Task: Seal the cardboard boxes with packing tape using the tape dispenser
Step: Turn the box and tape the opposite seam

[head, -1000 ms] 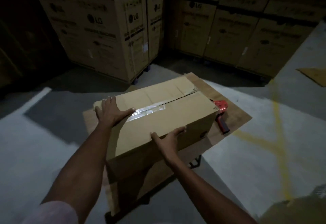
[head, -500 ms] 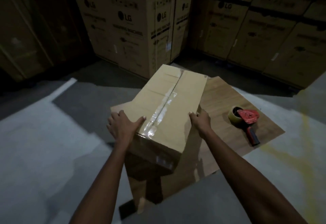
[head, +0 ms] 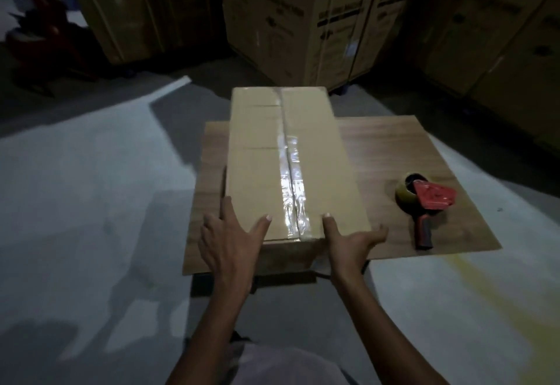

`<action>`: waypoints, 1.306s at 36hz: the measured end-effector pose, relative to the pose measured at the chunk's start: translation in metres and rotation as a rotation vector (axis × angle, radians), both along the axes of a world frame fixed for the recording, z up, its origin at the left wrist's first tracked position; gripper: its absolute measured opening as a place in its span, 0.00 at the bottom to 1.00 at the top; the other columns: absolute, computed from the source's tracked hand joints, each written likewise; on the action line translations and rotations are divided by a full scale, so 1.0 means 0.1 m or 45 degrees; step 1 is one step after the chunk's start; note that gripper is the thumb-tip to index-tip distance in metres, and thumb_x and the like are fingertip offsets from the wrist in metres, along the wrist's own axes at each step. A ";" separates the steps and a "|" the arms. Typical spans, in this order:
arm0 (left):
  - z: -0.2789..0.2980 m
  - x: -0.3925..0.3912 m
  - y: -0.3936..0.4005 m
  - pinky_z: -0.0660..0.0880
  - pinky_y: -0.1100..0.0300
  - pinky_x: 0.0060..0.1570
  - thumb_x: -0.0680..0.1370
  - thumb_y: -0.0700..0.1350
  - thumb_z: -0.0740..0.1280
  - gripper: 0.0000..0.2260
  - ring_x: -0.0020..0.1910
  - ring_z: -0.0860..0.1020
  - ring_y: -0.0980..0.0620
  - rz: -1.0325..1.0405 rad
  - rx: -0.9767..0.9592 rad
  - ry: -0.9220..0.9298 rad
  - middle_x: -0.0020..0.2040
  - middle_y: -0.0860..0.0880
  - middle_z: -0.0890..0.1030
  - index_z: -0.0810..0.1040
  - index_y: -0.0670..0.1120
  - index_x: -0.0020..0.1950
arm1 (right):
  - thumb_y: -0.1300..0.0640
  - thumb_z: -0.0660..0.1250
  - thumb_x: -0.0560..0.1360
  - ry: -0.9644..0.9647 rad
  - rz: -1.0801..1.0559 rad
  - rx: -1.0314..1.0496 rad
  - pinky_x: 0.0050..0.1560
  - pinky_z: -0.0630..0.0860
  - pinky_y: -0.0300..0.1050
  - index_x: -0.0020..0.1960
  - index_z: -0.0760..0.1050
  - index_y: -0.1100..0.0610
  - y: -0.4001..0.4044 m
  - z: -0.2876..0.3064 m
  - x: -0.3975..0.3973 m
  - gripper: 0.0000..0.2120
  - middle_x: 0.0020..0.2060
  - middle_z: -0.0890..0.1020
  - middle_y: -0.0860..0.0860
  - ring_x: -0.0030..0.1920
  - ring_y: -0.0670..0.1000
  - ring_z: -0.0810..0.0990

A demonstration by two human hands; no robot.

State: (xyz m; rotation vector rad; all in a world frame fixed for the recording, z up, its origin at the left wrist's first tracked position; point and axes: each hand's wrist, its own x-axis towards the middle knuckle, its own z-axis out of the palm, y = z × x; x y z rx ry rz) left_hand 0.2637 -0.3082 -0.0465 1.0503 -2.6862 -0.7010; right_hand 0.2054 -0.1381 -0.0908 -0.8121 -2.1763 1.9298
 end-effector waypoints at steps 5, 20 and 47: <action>0.14 -0.01 0.64 0.76 0.47 0.54 0.75 0.71 0.63 0.36 0.59 0.77 0.38 -0.228 -0.043 -0.160 0.65 0.41 0.73 0.59 0.55 0.77 | 0.59 0.83 0.69 0.094 0.075 -0.128 0.64 0.80 0.48 0.75 0.57 0.65 0.65 -0.01 -0.60 0.46 0.67 0.76 0.63 0.64 0.59 0.79; 0.15 -1.31 1.85 0.68 0.59 0.32 0.70 0.75 0.66 0.31 0.30 0.74 0.50 -0.957 -0.332 -0.115 0.30 0.51 0.72 0.65 0.48 0.32 | 0.69 0.67 0.81 -0.011 0.860 -0.266 0.54 0.78 0.51 0.69 0.75 0.65 1.64 0.37 -2.48 0.17 0.54 0.82 0.56 0.55 0.54 0.81; 0.12 -1.97 3.11 0.76 0.57 0.34 0.77 0.55 0.73 0.10 0.35 0.81 0.53 -0.637 0.174 0.419 0.35 0.53 0.84 0.84 0.51 0.39 | 0.58 0.67 0.81 -0.807 0.551 0.739 0.67 0.75 0.59 0.74 0.64 0.64 2.71 -0.71 -1.72 0.25 0.70 0.72 0.62 0.70 0.66 0.74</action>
